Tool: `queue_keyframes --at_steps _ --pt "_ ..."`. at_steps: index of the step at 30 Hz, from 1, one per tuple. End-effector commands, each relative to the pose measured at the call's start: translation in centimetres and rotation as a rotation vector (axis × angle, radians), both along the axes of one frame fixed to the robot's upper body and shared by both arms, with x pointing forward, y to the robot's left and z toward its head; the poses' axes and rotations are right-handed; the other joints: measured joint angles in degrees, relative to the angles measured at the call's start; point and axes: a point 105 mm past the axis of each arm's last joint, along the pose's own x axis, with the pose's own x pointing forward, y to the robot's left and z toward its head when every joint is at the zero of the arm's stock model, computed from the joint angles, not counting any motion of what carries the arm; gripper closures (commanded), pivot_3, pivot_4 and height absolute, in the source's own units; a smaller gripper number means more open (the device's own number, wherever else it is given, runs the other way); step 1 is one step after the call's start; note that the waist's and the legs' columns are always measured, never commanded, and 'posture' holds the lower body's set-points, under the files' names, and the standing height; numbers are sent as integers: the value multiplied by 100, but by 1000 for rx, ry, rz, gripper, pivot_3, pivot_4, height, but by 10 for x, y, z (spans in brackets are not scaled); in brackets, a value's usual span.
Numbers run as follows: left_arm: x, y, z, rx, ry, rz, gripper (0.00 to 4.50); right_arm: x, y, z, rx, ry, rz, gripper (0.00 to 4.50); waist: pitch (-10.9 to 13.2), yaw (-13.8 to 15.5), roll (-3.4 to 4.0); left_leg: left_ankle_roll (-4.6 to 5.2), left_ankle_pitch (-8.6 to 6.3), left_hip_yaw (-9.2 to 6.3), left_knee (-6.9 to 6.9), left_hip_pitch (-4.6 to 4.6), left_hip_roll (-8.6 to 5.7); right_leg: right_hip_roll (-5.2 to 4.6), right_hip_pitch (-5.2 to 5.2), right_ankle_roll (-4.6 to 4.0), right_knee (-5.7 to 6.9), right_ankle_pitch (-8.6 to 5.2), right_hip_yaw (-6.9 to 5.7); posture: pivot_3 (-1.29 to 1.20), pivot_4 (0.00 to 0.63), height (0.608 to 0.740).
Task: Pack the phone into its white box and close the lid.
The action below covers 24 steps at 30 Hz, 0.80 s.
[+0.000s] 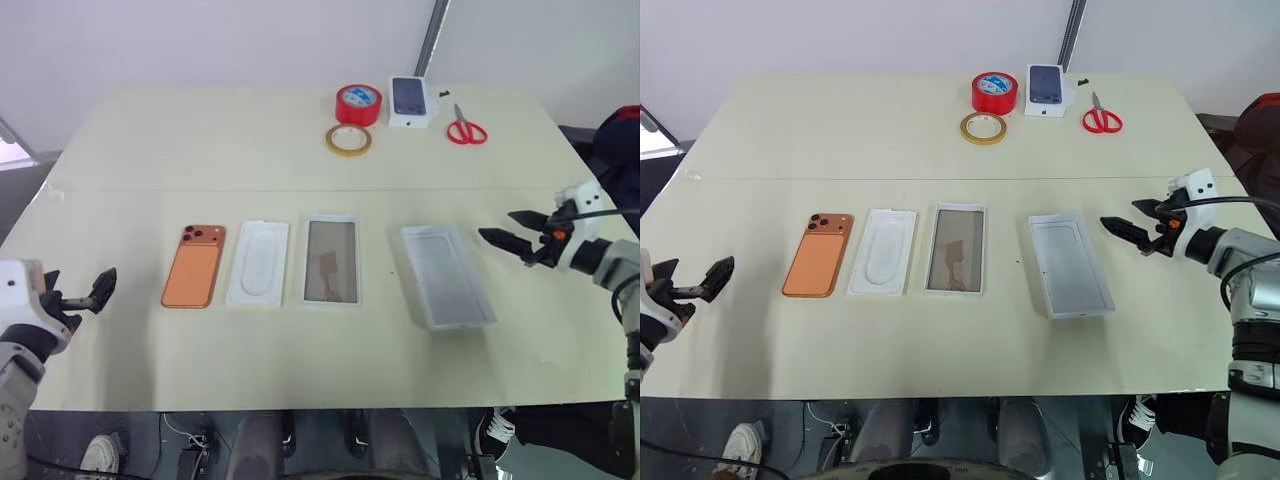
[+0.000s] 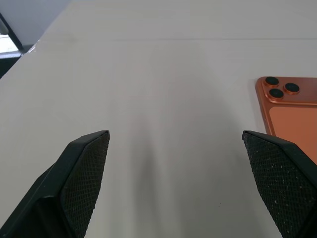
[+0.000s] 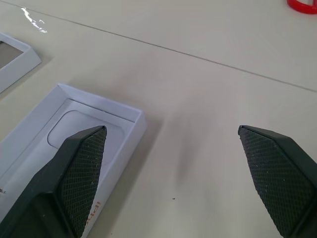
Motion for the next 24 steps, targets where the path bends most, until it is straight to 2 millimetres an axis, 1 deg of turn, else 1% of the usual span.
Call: queue_keyframes --at_steps 1,7,11,13,16,17,19,20,21,22,24 --pt "2 -7 12 26 -40 -26 0 4 3 13 -8 -54 15 54 0 -1 0 0 0 0 0 4 0 0 4 0 0 0 0 0 150 740" --pt "5 -14 14 25 -45 -53 0 6 13 13 -9 -68 36 54 0 2 0 0 0 0 0 6 0 1 8 0 1 0 0 0 150 740" --pt "12 -30 17 6 -53 -116 0 7 29 18 -28 -90 82 54 0 2 0 1 1 1 3 8 -1 0 8 1 7 0 0 0 150 740" --pt "18 -46 19 -16 -59 -178 0 8 45 21 -42 -104 125 54 0 4 0 0 1 1 7 11 0 1 7 2 21 -1 0 0 150 740" --pt "34 -91 19 -48 -60 -322 0 9 70 23 -93 -128 190 54 0 19 0 -2 2 -1 17 18 0 0 8 3 46 -2 1 0 150 740" --pt "36 -97 19 -55 -60 -344 0 8 76 23 -99 -131 203 54 -1 19 -2 -2 3 -1 19 19 -1 0 8 2 51 -1 1 0 150 740" --pt "45 -130 18 -108 -48 -434 0 1 103 27 -106 -144 281 54 -2 20 0 -3 4 -2 23 20 -1 1 11 2 56 -1 1 0 150 740" --pt "48 -141 16 -131 -35 -458 0 -4 117 28 -114 -151 322 54 -2 22 0 0 6 -2 24 20 -2 1 11 3 57 -1 1 0 150 740" --pt "50 -147 15 -151 -22 -469 0 -9 131 28 -120 -156 356 54 -2 20 -1 10 13 -4 24 20 -1 3 11 4 57 -1 1 0 150 740" --pt "53 -151 14 -163 -7 -469 0 -13 139 26 -137 -148 377 54 -4 11 -4 12 15 -5 24 20 -1 5 12 7 58 -2 1 0 150 740" --pt "56 -152 7 -183 38 -456 0 -20 156 23 -156 -141 405 54 -4 -6 -4 11 17 -7 23 20 2 11 12 13 59 -2 2 0 150 740"
